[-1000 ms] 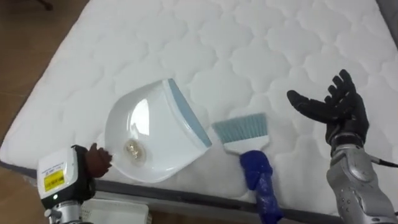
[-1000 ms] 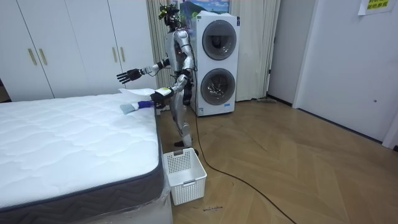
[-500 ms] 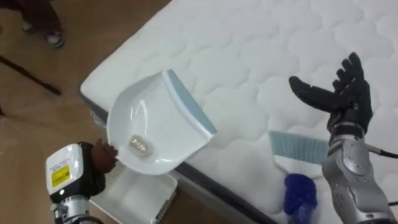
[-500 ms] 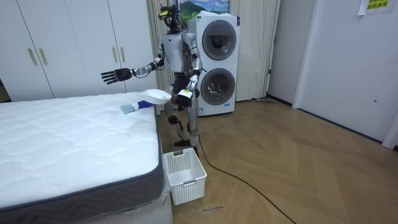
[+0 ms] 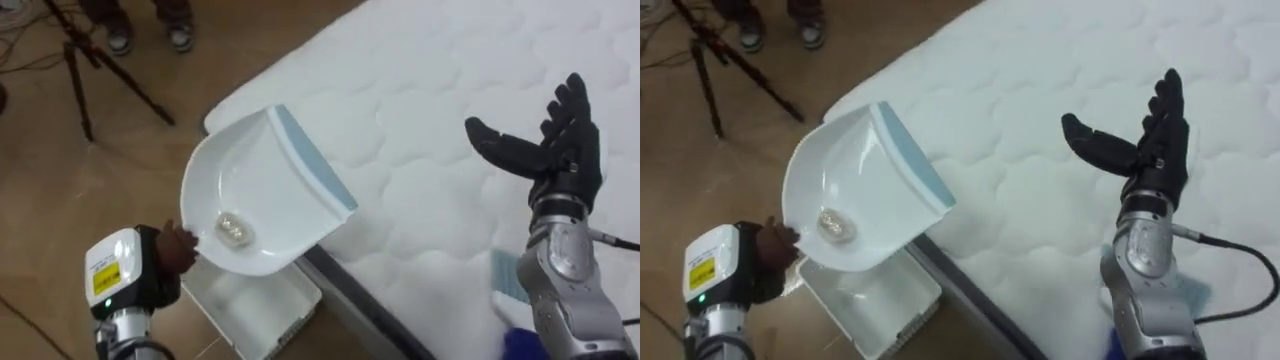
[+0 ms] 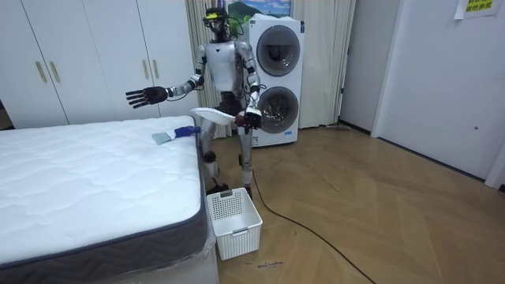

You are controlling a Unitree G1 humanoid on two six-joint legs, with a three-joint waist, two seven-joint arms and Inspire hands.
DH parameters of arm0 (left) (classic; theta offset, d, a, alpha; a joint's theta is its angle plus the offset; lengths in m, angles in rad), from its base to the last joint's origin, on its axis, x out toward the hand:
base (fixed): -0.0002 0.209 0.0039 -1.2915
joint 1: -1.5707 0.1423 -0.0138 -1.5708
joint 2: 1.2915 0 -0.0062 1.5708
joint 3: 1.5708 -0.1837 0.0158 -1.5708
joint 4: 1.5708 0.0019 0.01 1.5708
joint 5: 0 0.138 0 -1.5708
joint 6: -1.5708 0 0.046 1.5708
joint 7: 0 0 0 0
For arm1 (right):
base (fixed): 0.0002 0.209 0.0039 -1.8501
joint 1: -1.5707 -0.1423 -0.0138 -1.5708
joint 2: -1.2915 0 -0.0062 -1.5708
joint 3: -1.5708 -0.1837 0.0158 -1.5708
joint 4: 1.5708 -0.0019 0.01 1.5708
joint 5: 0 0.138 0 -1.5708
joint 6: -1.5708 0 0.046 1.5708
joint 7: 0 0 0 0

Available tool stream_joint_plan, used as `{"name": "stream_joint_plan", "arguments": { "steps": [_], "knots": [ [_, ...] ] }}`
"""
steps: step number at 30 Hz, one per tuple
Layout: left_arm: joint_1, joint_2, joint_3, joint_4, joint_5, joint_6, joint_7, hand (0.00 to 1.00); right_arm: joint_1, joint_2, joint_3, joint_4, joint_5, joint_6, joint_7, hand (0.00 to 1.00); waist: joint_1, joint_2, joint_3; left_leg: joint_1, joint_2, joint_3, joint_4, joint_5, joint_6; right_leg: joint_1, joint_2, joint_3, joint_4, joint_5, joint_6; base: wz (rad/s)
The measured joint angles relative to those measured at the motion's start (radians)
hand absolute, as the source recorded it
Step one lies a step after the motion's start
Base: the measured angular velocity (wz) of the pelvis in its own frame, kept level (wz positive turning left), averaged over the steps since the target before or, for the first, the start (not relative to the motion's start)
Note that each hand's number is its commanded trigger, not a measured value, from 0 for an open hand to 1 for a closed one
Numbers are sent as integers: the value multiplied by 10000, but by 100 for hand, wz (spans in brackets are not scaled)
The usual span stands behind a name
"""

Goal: Clean bed

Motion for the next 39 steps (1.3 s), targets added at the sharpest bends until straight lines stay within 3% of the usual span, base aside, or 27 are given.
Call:
{"name": "stream_joint_plan", "arguments": {
  "steps": [1, 3, 6, 9, 12, 17, 20, 24, 28, 30, 33, 37, 39],
  "knots": [
    [2, 12, 0, 0, 16, 2, -1, 100, 6, -1, -3, 1, -20, -25, -10, 0, -51, -20, -13, 1, -114, -173, -39, 40, 49, 15, 33, 368, -6, -1, 111, 107],
    [-33, 107, -25, 0, -113, 9, -5, 100, 123, 22, 13, 3, -33, -44, 7, 0, -115, -22, -47, -108, -439, -1037, -102, 197, 187, 302, 381, 1435, -431, 101, 482, 106],
    [-59, 197, -156, 1, -148, 58, -54, 100, 260, 40, 12, 3, -37, -27, 34, 0, -102, -67, -67, -276, -721, -1815, -162, 369, 287, 811, 740, 2084, -1212, 167, 849, 91],
    [-108, 220, -192, 0, -150, 149, -84, 100, 279, 44, 105, 2, -52, -6, 124, 0, -41, -115, -95, -512, -865, -2405, -119, 423, 269, 1124, 1064, 2436, -1875, 223, 1011, 57],
    [-212, 215, -261, 5, -99, 166, -91, 100, 281, 48, 136, 6, -86, 72, 123, 0, 114, -136, -95, -709, -933, -2735, -56, 467, 203, 1313, 1270, 2418, -2176, 229, 1025, 43],
    [-328, 204, -398, 362, -501, 162, -61, 100, 210, 72, 353, 128, -63, 68, 269, 0, 492, -193, -59, -811, -843, -2948, -268, 622, -9, 1364, 1488, 2380, -2536, 176, 1078, 11],
    [-383, 215, -382, 703, -502, 145, -10, 100, 120, 81, 383, 578, -74, 54, 331, 0, 642, -257, -5, -1004, -693, -2997, -327, 711, -143, 1217, 1672, 2375, -2595, 106, 949, 9],
    [-902, 219, -338, 1676, -494, 96, 20, 100, 91, 149, 395, 1139, -414, 50, 241, 0, 732, -390, 96, -1381, -566, -3122, -283, 828, -321, 963, 1791, 2101, -2399, -83, 746, 19],
    [-1389, 293, -327, 2045, -496, 72, 92, 100, 50, 172, 397, 1272, -467, 12, 73, 0, 679, -458, 140, -2049, -474, -3051, 114, 850, -350, 426, 1707, 1827, -1816, -400, 657, 28],
    [-1831, 440, -356, 2427, -494, 63, 131, 100, -83, 244, 478, 1626, -661, 6, 28, 0, 694, -621, 237, -2241, -408, -2737, 208, 870, -323, 121, 1560, 1845, -1379, -604, 655, 17],
    [-2164, 765, -564, 2723, -496, 103, 163, 100, -345, 241, 721, 2035, -899, -24, -15, 0, 606, -606, 251, -2718, -337, -2689, 428, 871, -312, -265, 1566, 1769, -1167, -632, 623, 6],
    [-2500, 930, -880, 3184, -495, 191, 167, 100, -514, 245, 1022, 2455, -1130, -21, -51, 0, 494, -540, 296, -3043, -369, -2706, 504, 905, -258, -622, 1489, 1783, -962, -648, 631, 3],
    [-2805, 955, -1154, 3459, -474, 346, 166, 100, -688, 284, 1112, 2657, -1459, -21, -60, 0, 297, -488, 342, -3337, -496, -2720, 625, 939, -202, -987, 1306, 1839, -583, -824, 630, 10]
  ]
}}
